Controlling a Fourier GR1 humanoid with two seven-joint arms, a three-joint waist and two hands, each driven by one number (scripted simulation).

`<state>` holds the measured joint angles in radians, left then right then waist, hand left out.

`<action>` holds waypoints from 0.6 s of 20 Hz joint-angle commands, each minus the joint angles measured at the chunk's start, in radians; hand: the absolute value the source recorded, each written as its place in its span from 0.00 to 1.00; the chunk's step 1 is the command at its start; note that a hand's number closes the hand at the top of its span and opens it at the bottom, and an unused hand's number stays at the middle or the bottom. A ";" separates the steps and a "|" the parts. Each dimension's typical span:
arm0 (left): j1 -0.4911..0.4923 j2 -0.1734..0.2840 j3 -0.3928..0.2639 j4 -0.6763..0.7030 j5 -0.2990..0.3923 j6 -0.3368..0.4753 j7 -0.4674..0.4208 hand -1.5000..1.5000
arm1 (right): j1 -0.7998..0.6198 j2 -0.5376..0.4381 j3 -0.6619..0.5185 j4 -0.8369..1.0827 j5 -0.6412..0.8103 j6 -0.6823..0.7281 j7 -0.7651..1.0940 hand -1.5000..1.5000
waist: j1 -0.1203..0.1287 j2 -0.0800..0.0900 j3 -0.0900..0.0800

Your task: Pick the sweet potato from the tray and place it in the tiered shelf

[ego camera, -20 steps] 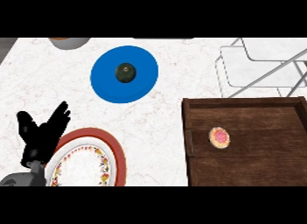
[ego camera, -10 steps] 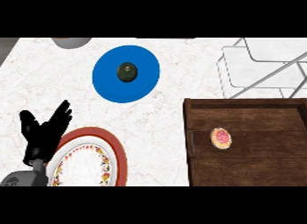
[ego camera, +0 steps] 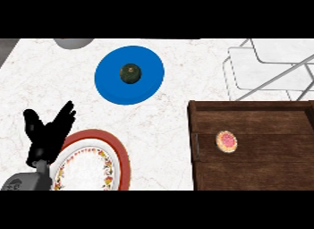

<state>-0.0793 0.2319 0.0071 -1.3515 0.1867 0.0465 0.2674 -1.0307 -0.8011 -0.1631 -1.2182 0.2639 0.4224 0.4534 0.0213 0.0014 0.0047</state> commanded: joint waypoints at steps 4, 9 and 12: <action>-0.010 -0.011 0.016 0.029 0.010 -0.009 0.036 0.50 | -0.015 0.070 0.045 0.178 0.121 -0.112 -0.159 1.00 | -0.006 0.003 -0.005; 0.017 -0.005 0.023 0.040 0.000 -0.030 0.003 0.50 | -0.097 0.041 0.042 0.344 0.184 -0.139 -0.273 1.00 | -0.002 0.004 -0.005; -0.046 0.012 0.048 0.070 -0.005 -0.026 0.010 0.50 | -0.136 0.062 0.043 0.442 0.222 -0.202 -0.350 1.00 | -0.002 0.007 -0.005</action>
<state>-0.0833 0.2356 0.0297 -1.3547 0.1842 0.0256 0.2803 -1.1433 -0.7468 -0.1177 -0.8697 0.4477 0.2689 0.1977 0.0260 0.0036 0.0042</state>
